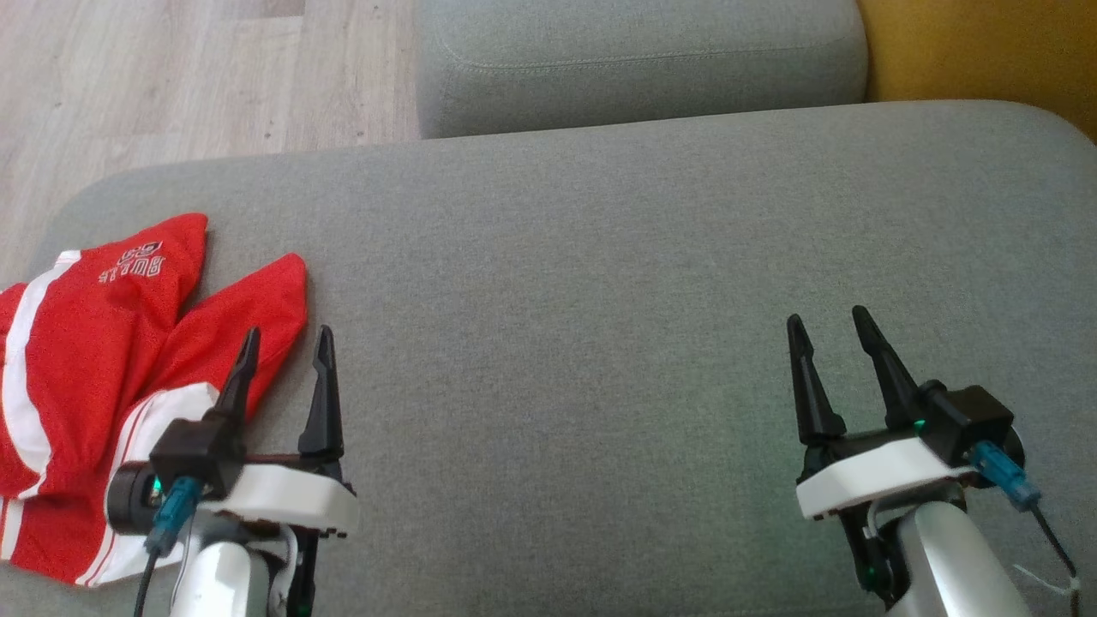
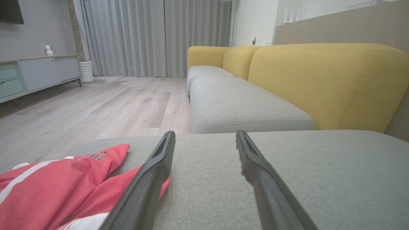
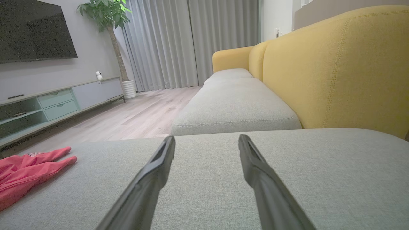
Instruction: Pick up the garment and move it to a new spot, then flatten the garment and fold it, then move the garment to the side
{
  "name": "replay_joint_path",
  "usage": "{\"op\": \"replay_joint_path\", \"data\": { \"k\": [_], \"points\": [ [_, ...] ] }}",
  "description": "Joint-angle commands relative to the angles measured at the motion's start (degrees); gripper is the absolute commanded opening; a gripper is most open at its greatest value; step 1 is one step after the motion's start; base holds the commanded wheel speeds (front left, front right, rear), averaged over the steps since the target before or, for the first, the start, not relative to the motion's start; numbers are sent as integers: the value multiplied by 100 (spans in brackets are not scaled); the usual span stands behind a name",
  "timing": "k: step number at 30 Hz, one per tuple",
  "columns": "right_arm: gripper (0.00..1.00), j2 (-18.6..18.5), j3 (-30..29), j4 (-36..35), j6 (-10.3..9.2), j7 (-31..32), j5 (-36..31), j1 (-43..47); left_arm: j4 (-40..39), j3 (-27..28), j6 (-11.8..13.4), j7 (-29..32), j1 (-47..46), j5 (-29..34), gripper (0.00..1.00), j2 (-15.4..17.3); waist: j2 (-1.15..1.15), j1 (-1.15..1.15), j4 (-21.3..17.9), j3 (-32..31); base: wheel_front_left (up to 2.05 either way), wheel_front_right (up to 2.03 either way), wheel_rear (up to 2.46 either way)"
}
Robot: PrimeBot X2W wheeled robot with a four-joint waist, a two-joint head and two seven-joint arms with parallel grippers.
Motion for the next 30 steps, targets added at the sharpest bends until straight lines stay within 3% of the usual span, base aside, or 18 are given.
{"op": "replay_joint_path", "data": {
  "k": [1, 12, 30],
  "points": [
    [100, 54, 117, -178, -4, -79, -5, -311, -153, 140, 31, -70, -312, -36, 100, 102, 0, 0, 3, -1, 0, 0, 0],
    [100, 39, 109, -206, -4, -79, 41, -244, -85, 151, 43, -70, -353, -282, 100, 102, 0, 0, 241, -13, 0, 0, 0],
    [100, -9, 657, -312, -4, -79, 524, -103, 226, 455, -14, -70, -329, -232, 100, 102, 0, 0, 2108, -104, 0, 0, 0]
  ]
}}
